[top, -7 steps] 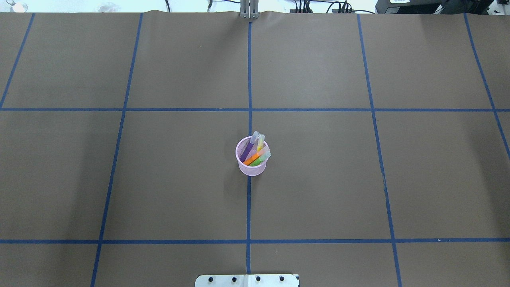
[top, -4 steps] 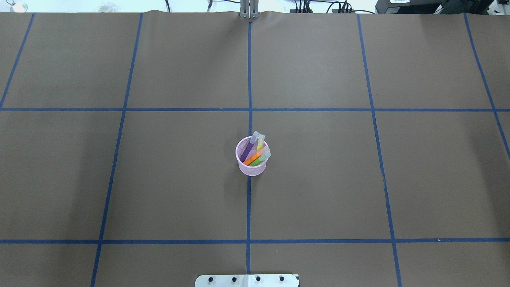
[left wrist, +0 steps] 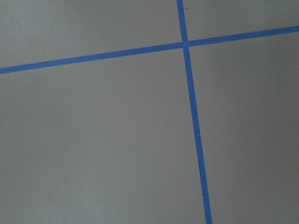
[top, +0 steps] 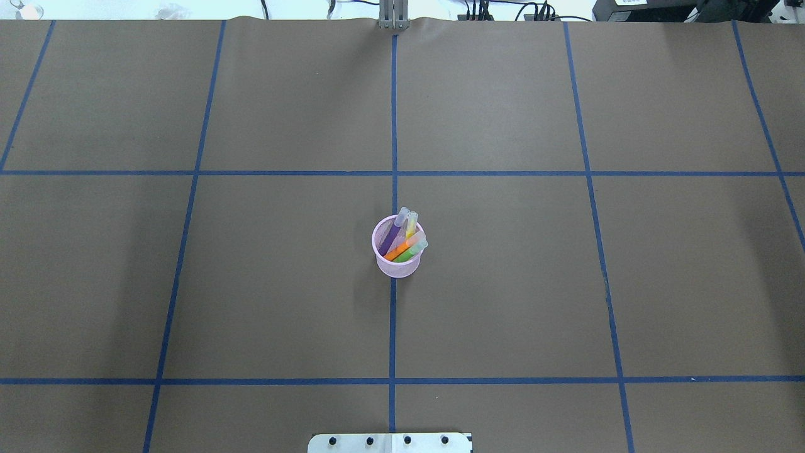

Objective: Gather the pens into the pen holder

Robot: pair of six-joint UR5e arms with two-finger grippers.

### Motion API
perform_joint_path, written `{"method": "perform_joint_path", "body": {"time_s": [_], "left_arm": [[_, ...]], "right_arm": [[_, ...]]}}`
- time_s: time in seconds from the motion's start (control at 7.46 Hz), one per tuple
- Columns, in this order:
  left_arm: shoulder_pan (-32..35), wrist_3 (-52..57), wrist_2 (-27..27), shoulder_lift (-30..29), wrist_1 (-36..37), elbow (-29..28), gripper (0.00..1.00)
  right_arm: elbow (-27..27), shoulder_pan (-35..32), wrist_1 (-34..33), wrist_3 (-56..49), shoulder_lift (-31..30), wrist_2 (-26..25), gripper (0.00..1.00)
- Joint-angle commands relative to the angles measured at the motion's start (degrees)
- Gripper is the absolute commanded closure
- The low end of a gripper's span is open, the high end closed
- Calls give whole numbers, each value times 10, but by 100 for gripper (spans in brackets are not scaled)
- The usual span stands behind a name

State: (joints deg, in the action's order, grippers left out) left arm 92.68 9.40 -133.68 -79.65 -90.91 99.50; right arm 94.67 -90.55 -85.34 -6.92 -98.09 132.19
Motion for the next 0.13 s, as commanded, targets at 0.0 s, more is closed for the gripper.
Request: {"method": "perform_joint_path", "body": {"time_s": [0.0], "left_arm": [[0,0,0,0,0,-2,0]], "right_arm": [[0,0,0,1,0,0,0]]}}
